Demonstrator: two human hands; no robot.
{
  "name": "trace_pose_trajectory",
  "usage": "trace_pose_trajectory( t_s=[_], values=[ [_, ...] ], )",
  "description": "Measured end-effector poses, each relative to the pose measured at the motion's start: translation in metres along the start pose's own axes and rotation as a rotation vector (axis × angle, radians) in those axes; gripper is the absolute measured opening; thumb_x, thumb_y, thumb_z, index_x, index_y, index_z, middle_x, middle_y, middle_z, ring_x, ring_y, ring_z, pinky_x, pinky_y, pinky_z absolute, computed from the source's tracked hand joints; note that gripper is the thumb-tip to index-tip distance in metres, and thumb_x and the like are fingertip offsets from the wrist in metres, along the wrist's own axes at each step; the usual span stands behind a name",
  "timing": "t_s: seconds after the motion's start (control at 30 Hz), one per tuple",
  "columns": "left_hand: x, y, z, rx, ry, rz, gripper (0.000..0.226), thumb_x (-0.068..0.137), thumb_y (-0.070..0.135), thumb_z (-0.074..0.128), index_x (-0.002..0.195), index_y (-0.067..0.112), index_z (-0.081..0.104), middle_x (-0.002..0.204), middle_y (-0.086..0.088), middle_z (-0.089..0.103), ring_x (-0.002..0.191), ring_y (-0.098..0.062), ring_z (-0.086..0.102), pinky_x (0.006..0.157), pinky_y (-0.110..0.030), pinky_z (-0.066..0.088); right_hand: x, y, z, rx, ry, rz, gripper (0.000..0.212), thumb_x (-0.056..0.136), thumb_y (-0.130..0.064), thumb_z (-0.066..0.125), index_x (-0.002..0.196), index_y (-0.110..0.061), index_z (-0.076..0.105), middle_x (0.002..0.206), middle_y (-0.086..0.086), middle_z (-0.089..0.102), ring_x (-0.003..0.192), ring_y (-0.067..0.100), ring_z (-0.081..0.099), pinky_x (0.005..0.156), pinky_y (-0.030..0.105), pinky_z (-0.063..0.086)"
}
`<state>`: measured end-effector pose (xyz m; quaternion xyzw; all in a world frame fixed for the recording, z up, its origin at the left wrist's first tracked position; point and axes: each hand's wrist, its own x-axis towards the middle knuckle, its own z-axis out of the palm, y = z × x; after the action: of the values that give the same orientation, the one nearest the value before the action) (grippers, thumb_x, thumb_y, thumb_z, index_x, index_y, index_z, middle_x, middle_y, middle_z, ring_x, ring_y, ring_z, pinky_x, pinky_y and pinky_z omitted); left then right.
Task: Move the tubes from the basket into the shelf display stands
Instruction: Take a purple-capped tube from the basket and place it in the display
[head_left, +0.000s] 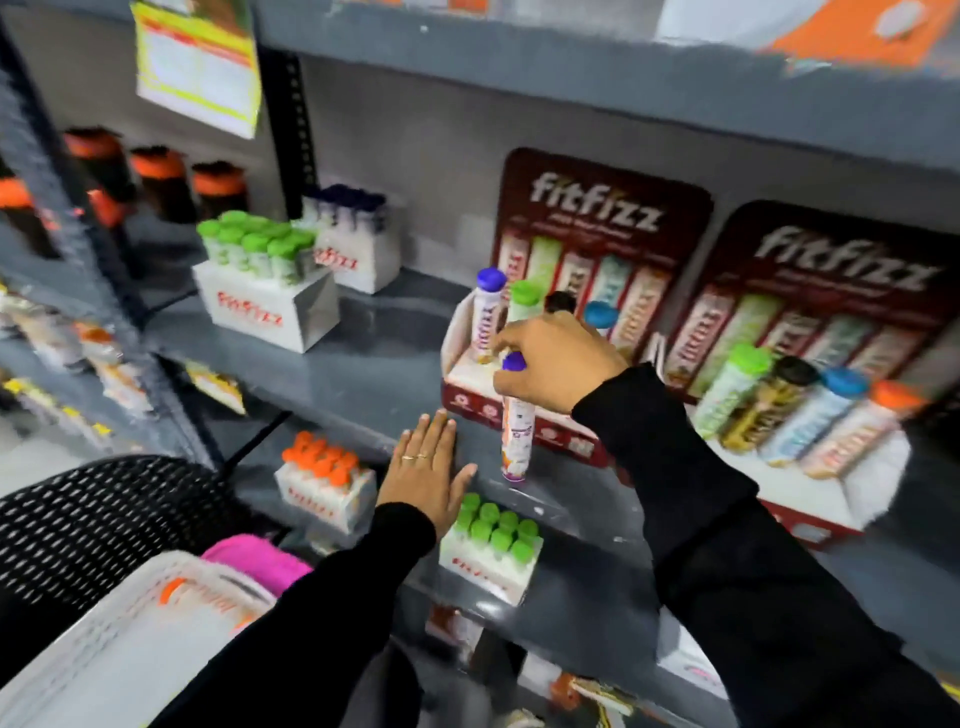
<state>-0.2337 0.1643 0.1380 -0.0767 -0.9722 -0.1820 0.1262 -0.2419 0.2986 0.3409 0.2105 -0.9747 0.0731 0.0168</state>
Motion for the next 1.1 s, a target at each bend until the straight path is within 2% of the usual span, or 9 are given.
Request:
trace_pose_trajectory(
  t_s=[0.1, 0.23, 0.43, 0.63, 0.73, 0.77, 0.83, 0.9, 1.1],
  values=[
    [0.005, 0.02, 0.007, 0.079, -0.076, 0.16, 0.052, 0.083, 0.036, 0.042, 0.115, -0.002, 0.058, 0.121, -0.02, 0.061, 0.111, -0.037, 0.058, 0.086, -0.058, 0.047, -0.013, 0.026, -0.02, 0.038, 0.048, 0.095, 0.028, 0.074, -0.031, 0.068, 0.092, -0.01, 0.071, 0.09, 0.011, 0.066, 0.091, 0.03, 0.061, 0.068, 0.029, 0.045],
    [0.002, 0.023, 0.013, 0.151, -0.118, 0.184, 0.057, 0.083, 0.041, 0.032, 0.113, 0.003, 0.061, 0.118, -0.014, 0.065, 0.11, -0.031, 0.06, 0.089, -0.053, 0.048, -0.025, 0.052, -0.04, 0.105, 0.066, 0.145, 0.028, 0.072, -0.029, 0.073, 0.097, -0.017, 0.074, 0.103, 0.006, 0.073, 0.093, 0.022, 0.063, 0.085, 0.031, 0.052],
    [0.002, 0.025, 0.009, 0.122, -0.173, 0.131, 0.074, 0.094, 0.048, 0.006, 0.112, 0.003, 0.061, 0.116, -0.015, 0.066, 0.109, -0.03, 0.06, 0.091, -0.048, 0.048, -0.034, 0.076, -0.053, 0.165, 0.151, 0.225, 0.033, 0.073, -0.023, 0.074, 0.105, -0.018, 0.073, 0.106, 0.003, 0.074, 0.089, 0.012, 0.06, 0.077, 0.021, 0.043],
    [-0.001, 0.027, 0.008, 0.135, -0.165, 0.106, 0.079, 0.093, 0.052, 0.0, 0.116, 0.002, 0.058, 0.121, -0.016, 0.063, 0.114, -0.031, 0.057, 0.097, -0.051, 0.042, -0.046, 0.097, -0.064, 0.35, 0.398, 0.33, 0.032, 0.086, -0.02, 0.066, 0.118, -0.016, 0.067, 0.119, 0.002, 0.07, 0.102, 0.01, 0.064, 0.078, 0.014, 0.041],
    [-0.001, 0.027, 0.009, 0.14, -0.16, 0.098, 0.08, 0.092, 0.052, -0.001, 0.117, 0.002, 0.057, 0.122, -0.016, 0.062, 0.116, -0.031, 0.056, 0.099, -0.05, 0.04, -0.048, 0.109, -0.067, 0.374, 0.507, 0.419, 0.031, 0.092, -0.018, 0.058, 0.122, -0.015, 0.064, 0.117, 0.003, 0.068, 0.084, -0.006, 0.063, 0.072, 0.007, 0.041],
    [-0.001, 0.027, 0.009, 0.14, -0.158, 0.099, 0.081, 0.092, 0.053, -0.002, 0.118, 0.002, 0.056, 0.123, -0.016, 0.061, 0.117, -0.031, 0.055, 0.1, -0.05, 0.038, -0.048, 0.112, -0.065, 0.354, 0.531, 0.454, 0.031, 0.093, -0.018, 0.056, 0.123, -0.015, 0.063, 0.12, 0.006, 0.067, 0.091, 0.0, 0.063, 0.075, 0.009, 0.041],
    [-0.001, 0.028, 0.011, 0.141, -0.159, 0.1, 0.084, 0.09, 0.055, -0.005, 0.121, 0.003, 0.054, 0.126, -0.016, 0.059, 0.12, -0.031, 0.052, 0.103, -0.049, 0.034, -0.048, 0.119, -0.059, 0.304, 0.538, 0.529, 0.034, 0.095, -0.017, 0.052, 0.128, -0.014, 0.059, 0.132, 0.014, 0.059, 0.117, 0.022, 0.057, 0.098, 0.023, 0.043],
    [-0.001, 0.028, 0.013, 0.14, -0.147, 0.107, 0.089, 0.087, 0.057, -0.009, 0.124, 0.004, 0.051, 0.131, -0.015, 0.055, 0.124, -0.031, 0.047, 0.107, -0.046, 0.029, -0.046, 0.121, -0.047, 0.25, 0.489, 0.588, 0.036, 0.095, -0.012, 0.05, 0.131, -0.013, 0.055, 0.135, 0.022, 0.051, 0.125, 0.033, 0.048, 0.11, 0.037, 0.037],
    [0.0, 0.029, 0.013, 0.142, -0.137, 0.105, 0.091, 0.085, 0.059, -0.012, 0.127, 0.004, 0.048, 0.134, -0.015, 0.052, 0.127, -0.03, 0.044, 0.108, -0.046, 0.026, -0.048, 0.123, -0.016, 0.171, 0.397, 0.595, 0.037, 0.092, 0.003, 0.048, 0.125, -0.008, 0.06, 0.13, 0.023, 0.058, 0.121, 0.037, 0.051, 0.105, 0.04, 0.041]
  ],
)
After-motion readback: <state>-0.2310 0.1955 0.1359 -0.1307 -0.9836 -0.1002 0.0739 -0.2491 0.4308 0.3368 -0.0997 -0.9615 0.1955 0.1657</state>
